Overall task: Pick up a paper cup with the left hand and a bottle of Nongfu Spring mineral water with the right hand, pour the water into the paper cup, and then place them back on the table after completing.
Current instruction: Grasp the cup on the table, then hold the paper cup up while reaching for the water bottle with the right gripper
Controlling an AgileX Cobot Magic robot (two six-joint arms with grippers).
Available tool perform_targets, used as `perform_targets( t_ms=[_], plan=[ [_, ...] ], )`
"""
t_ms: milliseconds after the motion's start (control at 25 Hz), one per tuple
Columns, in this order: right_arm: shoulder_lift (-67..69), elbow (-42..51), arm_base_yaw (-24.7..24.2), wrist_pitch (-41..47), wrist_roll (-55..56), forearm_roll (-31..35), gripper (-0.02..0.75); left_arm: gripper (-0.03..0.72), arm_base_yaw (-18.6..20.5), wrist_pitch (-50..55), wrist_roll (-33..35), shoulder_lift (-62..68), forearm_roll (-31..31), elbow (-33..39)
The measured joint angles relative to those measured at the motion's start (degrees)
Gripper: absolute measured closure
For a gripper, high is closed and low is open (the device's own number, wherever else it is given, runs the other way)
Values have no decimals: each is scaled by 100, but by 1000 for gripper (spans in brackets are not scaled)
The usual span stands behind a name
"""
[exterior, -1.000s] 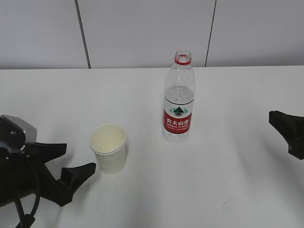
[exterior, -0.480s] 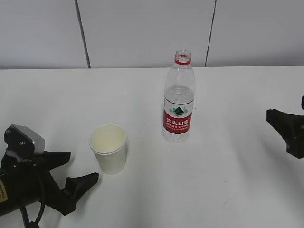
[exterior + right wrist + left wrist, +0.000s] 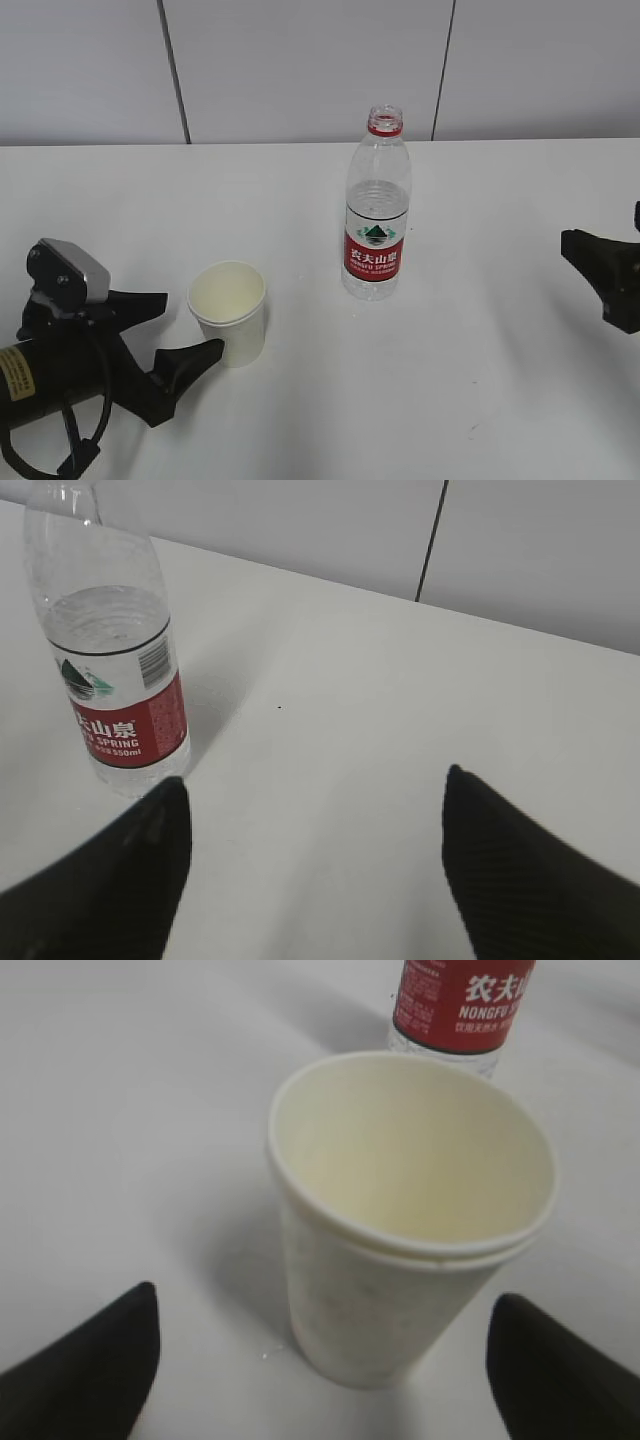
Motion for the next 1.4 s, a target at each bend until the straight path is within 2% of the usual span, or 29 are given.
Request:
perform_targets(
  t_ms=[480, 680, 1000, 1120, 1320, 1400],
  plan=[
    [2, 0, 0, 0, 0, -20, 158, 81, -23, -1, 3, 337, 693, -576],
    [2, 0, 0, 0, 8, -103, 158, 81, -215, 42, 19, 463, 625, -778],
    [12, 0, 0, 0, 8, -153, 158, 94, -228, 42, 44, 463, 470, -821],
    [92, 0, 0, 0, 8, -153, 158, 117, -228, 37, 105, 463, 470, -821],
    [206, 0, 0, -100, 8, -157, 158, 224, -228, 34, 107, 463, 506, -821],
    [218, 0, 0, -258, 8, -197, 158, 246, -228, 23, 107, 463, 506, -821]
  ],
)
